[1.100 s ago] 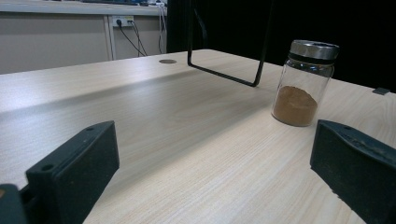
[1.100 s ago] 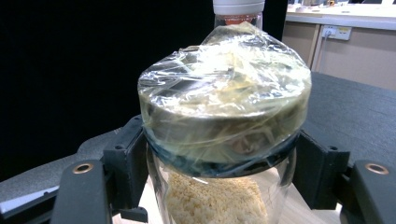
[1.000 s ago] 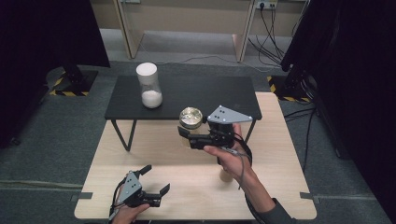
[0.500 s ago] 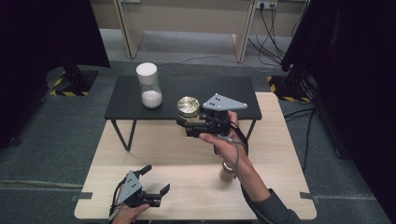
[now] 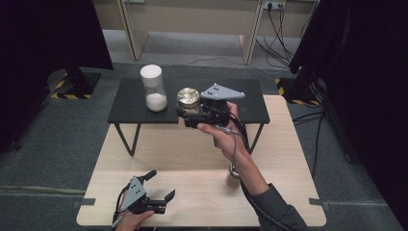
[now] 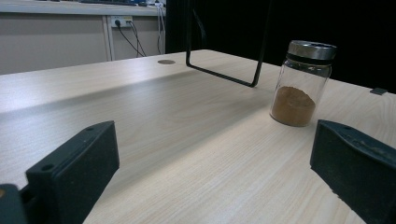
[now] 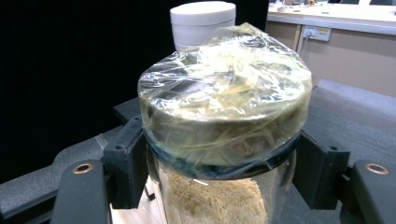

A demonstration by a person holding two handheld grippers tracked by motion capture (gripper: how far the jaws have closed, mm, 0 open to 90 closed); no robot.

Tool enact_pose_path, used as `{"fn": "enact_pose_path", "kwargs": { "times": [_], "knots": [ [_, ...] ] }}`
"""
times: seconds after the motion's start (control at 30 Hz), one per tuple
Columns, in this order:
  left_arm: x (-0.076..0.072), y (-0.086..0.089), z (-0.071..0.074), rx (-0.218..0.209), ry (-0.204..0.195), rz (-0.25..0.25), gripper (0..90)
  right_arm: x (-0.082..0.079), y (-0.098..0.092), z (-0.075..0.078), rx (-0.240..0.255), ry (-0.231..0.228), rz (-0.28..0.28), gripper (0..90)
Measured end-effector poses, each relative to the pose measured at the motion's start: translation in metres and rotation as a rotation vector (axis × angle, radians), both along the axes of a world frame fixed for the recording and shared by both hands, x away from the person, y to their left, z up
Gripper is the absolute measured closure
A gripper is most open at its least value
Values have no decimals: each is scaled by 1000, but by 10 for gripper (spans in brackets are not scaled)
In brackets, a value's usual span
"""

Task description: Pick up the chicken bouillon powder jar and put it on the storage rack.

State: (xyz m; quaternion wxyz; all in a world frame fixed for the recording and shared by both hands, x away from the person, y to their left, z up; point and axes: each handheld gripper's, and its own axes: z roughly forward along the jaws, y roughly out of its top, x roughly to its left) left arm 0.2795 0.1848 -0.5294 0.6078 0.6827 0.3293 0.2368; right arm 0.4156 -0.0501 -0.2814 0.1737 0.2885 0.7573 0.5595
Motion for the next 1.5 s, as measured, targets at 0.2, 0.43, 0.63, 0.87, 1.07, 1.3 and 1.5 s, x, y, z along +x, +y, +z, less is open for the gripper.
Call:
{"fn": "enact_pose_path", "kwargs": {
  "times": [0.2,0.43,0.63,0.87,1.07,1.3,1.5],
  "knots": [
    [0,0,0,0,-1,-2,6,12,5,1,-6,3,-28,307],
    [0,0,0,0,0,-1,6,27,10,1,-12,6,-65,307],
    [0,0,0,0,-2,-4,6,38,14,-1,-13,9,-95,307],
    [-1,0,1,1,-3,-7,6,48,17,-3,-14,8,-117,307],
    [-1,0,1,2,-3,-8,6,54,20,-7,-17,12,-130,307],
    [-1,0,1,2,-4,-7,6,58,24,-12,-14,10,-139,307],
    [-1,0,1,3,-4,-9,6,61,29,-14,-14,0,-143,307]
  ]
}}
